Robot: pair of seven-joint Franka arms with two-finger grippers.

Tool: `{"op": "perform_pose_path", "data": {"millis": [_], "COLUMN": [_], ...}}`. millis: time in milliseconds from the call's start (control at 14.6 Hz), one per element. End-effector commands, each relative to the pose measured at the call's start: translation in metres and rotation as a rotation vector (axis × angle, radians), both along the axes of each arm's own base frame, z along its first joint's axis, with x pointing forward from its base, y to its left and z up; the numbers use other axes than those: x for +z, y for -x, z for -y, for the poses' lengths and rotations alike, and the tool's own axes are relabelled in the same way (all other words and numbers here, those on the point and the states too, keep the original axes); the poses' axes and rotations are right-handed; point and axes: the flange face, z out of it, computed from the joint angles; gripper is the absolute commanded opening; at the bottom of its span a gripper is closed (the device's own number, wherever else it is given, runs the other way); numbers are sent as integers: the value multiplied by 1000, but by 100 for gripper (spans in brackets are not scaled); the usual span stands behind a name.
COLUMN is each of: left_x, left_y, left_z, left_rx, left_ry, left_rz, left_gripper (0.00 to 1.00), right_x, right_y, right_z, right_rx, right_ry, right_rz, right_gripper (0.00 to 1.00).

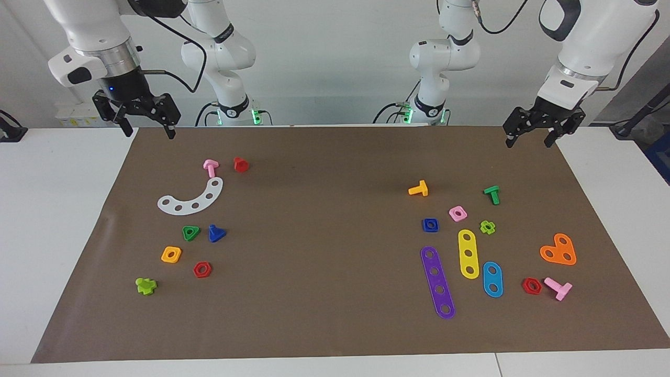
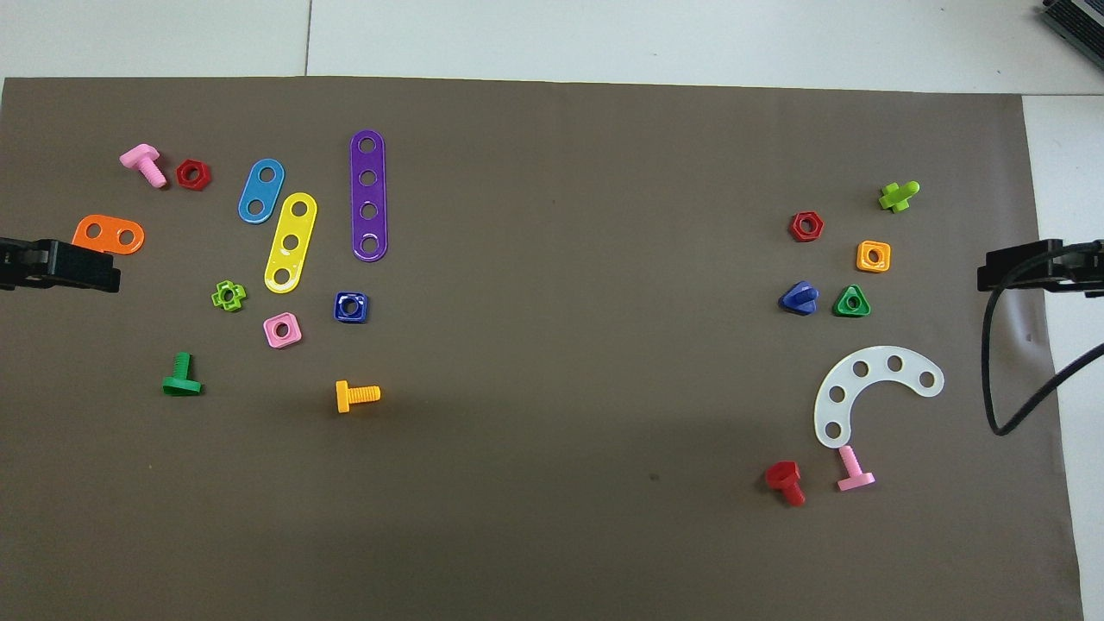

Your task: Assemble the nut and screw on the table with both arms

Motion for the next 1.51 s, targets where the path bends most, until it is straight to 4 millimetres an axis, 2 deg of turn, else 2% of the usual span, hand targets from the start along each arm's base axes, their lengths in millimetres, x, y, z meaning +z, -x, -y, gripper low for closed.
{"op": "perform_pose_path", "data": {"millis": [0, 205, 411, 548, 685, 822, 959, 1096, 1233, 1438], "left_x": [1, 2, 5, 6, 5, 6, 5, 3, 2, 7], "left_y": [8, 5, 3, 1, 2, 1, 2, 3, 2, 5], "left_z": [-2, 1, 11, 21, 27, 27, 23, 16, 16, 22], "left_rx": [3, 1, -17, -32, -37, -39, -30, -17, -14, -19], "left_ry": [-2, -3, 0, 16, 38, 39, 39, 39, 39, 39], "left_rz": [-4, 20, 28, 33, 29, 35, 29, 31, 20, 20], "left_gripper": [100, 100, 100, 100, 100, 100, 100, 100, 100, 100], "right_x": [-1, -3, -17, -33, -64, -109, -163, -219, -262, -299], "right_y": [5, 8, 10, 0, -21, -49, -63, -66, -63, -49], "right_z": [4, 3, 2, 4, -6, -10, -17, -25, -29, -31], "right_rx": [19, 20, 40, 34, 44, 53, 72, 103, 128, 142], "right_ry": [6, -2, -2, -20, -47, -63, -67, -62, -59, -56], "right_rz": [3, -15, -37, -60, -54, -61, -37, -22, -25, -41], "right_gripper": [100, 100, 100, 100, 100, 100, 100, 100, 100, 99]}}
